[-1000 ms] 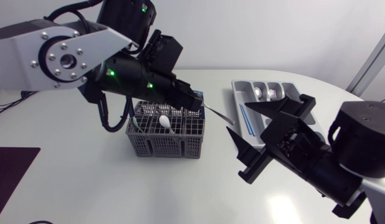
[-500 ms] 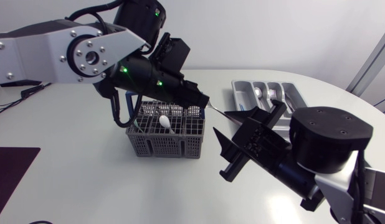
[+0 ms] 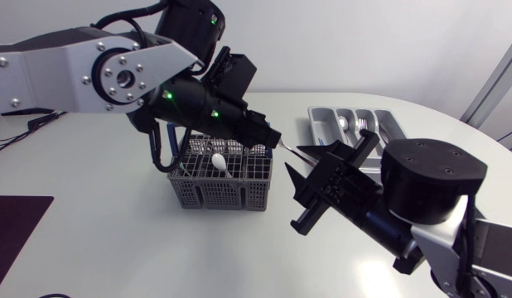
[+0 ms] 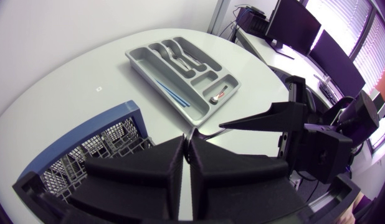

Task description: Unload the cutlery basket into the drawer organizer.

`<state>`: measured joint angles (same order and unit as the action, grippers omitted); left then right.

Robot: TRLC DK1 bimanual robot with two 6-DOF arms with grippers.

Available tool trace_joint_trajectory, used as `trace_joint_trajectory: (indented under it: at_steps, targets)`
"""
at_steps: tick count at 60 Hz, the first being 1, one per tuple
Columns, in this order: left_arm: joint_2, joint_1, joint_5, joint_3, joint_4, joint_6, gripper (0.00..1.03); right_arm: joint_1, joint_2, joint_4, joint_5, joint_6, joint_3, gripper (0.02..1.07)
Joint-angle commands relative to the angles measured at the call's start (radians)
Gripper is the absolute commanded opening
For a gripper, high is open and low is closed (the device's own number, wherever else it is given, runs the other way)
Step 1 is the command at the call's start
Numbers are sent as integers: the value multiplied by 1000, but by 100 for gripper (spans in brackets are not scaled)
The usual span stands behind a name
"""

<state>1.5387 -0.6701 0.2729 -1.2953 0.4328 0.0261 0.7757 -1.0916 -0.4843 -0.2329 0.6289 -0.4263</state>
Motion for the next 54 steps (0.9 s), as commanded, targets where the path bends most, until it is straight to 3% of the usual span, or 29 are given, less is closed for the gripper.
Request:
trace_joint_trajectory:
  at_steps: [1, 22, 36, 54]
  targets:
    - [14, -5, 9, -7, 6, 3, 4, -7, -19, -22, 1, 5, -17, 47]
    - [0, -26, 9, 24, 6, 0, 4, -9, -28, -31, 1, 5, -28, 42]
    - [-9, -29, 9, 42, 6, -5, 4, -18, -39, -31, 4, 6, -31, 17]
    - [-20, -37, 9, 50, 6, -5, 4, -18, -50, -31, 7, 5, -37, 13]
